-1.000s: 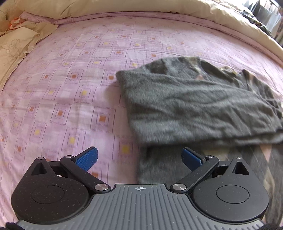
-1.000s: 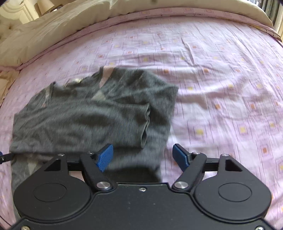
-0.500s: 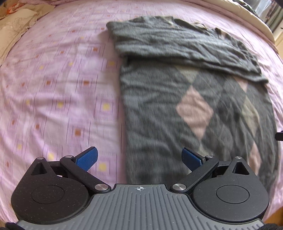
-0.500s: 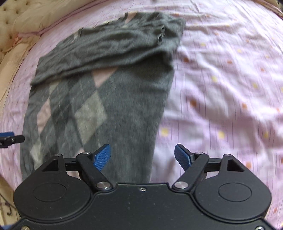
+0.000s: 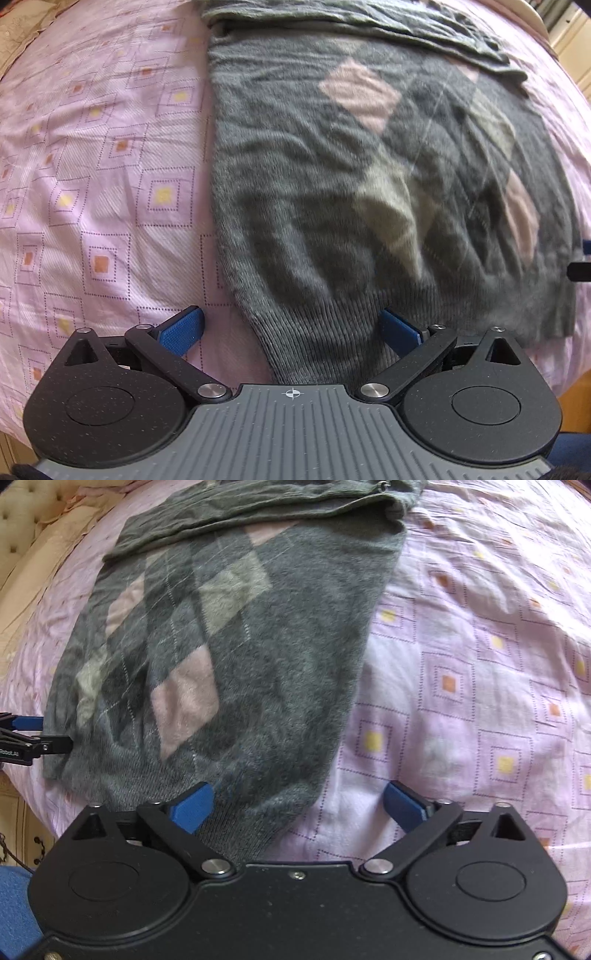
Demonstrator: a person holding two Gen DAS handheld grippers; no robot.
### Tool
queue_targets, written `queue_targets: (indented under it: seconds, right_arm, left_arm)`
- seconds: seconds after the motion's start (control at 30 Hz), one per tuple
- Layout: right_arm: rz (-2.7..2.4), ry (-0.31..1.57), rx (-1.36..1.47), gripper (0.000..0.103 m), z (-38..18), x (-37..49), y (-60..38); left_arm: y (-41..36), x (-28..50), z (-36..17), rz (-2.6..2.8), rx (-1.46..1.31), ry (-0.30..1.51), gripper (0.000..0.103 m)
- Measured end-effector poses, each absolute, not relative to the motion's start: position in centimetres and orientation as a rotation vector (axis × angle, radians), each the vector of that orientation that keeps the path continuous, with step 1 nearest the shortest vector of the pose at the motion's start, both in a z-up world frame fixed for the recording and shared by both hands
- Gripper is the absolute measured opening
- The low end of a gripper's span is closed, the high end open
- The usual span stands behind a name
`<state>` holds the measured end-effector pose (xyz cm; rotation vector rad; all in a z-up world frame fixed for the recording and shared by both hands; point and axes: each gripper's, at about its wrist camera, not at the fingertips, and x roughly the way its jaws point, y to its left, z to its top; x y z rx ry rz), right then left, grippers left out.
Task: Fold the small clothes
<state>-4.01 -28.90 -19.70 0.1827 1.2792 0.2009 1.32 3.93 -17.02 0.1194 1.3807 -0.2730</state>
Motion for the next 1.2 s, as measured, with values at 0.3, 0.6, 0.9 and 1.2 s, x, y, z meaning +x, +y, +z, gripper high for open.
queue_targets:
  seconds: [0.3,0.6,0.9,1.2]
  right_arm:
    - [0.169,1.166,0.187,0.103,-20.1,-5.3,-28.9]
    - [0.173,1.168,0.048,0.103,-20.1,-5.5,-26.9]
    - [0.258,1.215,0.268,0.079,-19.0,-6.6,-29.0]
    - [0.365,1.278,0.373,0.064,-19.8,-7.3,-27.7]
  left_arm:
    - [3.6,0.6,-17.2,-0.272,0.151,1.312,0.103]
    - [3.5,1.0,-17.3,-0.263,0.141,1.357,0.102]
    - [4.1,-1.3,-16.1,-0.334,0.086,1.344,0.077]
    - [4.2,-0.8,-16.1,-0.329,0.002,1.329,0.076]
